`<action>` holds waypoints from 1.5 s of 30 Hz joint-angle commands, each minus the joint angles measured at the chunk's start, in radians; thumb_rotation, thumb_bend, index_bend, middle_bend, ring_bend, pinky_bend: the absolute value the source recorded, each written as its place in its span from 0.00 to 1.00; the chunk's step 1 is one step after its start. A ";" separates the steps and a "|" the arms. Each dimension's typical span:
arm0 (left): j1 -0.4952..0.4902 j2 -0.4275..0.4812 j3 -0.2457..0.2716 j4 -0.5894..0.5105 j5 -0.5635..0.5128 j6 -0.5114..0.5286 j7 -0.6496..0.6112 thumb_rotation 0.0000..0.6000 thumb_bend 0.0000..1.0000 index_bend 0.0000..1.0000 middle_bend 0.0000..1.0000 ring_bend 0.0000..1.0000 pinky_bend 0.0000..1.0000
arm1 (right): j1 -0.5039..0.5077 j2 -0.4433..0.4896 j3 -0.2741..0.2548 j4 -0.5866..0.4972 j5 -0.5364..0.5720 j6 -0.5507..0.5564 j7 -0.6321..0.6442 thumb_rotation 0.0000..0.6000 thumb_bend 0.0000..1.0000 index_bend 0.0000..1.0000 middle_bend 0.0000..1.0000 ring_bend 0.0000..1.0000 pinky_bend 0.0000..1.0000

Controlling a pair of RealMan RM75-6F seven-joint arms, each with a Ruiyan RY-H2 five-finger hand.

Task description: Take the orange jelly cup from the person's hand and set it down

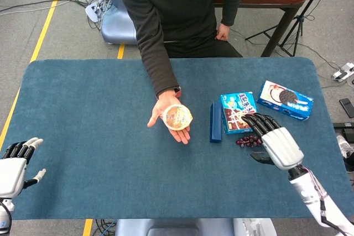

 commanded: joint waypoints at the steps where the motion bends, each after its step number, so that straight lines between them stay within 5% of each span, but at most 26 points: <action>1: 0.000 0.000 0.000 0.000 0.000 0.000 0.000 1.00 0.22 0.19 0.19 0.16 0.12 | 0.083 -0.027 0.046 -0.021 0.050 -0.091 -0.007 1.00 0.09 0.04 0.11 0.07 0.16; 18: 0.000 0.000 0.000 0.000 0.000 0.000 0.000 1.00 0.22 0.19 0.19 0.16 0.12 | 0.366 -0.224 0.175 0.111 0.274 -0.332 -0.015 1.00 0.09 0.04 0.11 0.07 0.16; 30: 0.000 0.000 0.000 0.000 0.000 0.000 0.000 1.00 0.22 0.19 0.19 0.16 0.12 | 0.514 -0.329 0.201 0.203 0.378 -0.426 -0.059 1.00 0.11 0.04 0.13 0.07 0.16; 45: 0.000 0.000 0.000 0.000 0.000 0.000 0.000 1.00 0.22 0.19 0.19 0.16 0.12 | 0.612 -0.325 0.199 0.189 0.525 -0.466 -0.132 1.00 0.18 0.08 0.20 0.11 0.19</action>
